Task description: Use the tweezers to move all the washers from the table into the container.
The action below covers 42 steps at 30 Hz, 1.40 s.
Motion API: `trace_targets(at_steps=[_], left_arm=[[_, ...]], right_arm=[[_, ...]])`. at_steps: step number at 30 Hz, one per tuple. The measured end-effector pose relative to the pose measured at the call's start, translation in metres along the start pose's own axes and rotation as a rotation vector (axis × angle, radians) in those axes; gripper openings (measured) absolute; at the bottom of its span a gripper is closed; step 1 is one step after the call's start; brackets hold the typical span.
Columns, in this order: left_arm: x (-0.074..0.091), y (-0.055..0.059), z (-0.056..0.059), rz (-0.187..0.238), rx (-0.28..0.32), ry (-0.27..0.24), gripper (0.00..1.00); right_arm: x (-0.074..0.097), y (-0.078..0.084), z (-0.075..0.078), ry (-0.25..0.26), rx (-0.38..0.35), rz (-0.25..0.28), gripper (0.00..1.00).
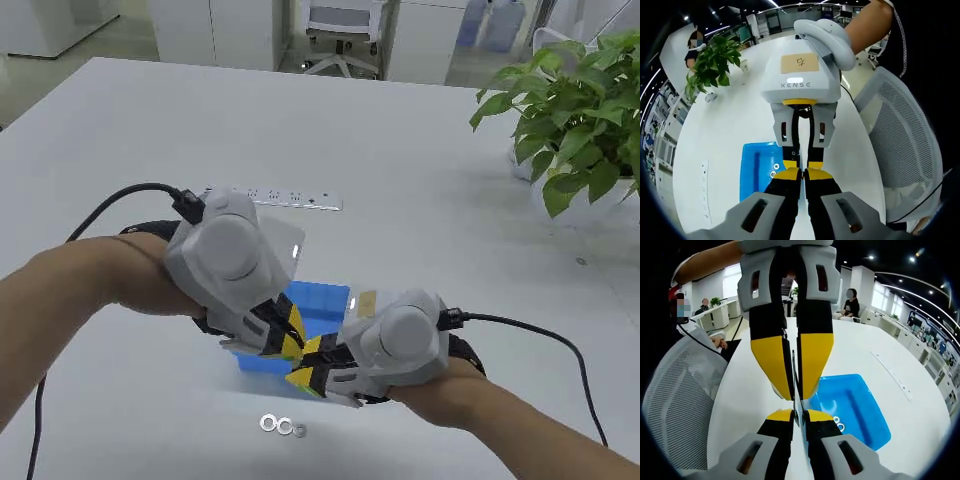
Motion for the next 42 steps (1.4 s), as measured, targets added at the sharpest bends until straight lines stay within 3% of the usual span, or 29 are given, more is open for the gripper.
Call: trace_targets(at_steps=[21, 42], left_arm=[[-0.019, 0.002, 0.022, 0.014, 0.033, 0.037, 0.07], [-0.032, 0.007, 0.034, 0.018, 0.052, 0.071, 0.07]], right_arm=[[-0.008, 0.025, -0.017, -0.023, -0.019, -0.032, 0.11], [-0.016, 0.041, -0.024, -0.038, -0.011, -0.061, 0.11]])
Point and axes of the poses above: the centre of the closed fingertips' face, and the gripper's own axes: x roughly backward along the fingers, z roughly to its right, y roughly out of its underside, the point moved 3 cm from there along x, roughly backward along the fingers, and after that the axes turned 15 degrees about -x, right-handed, at the moved point
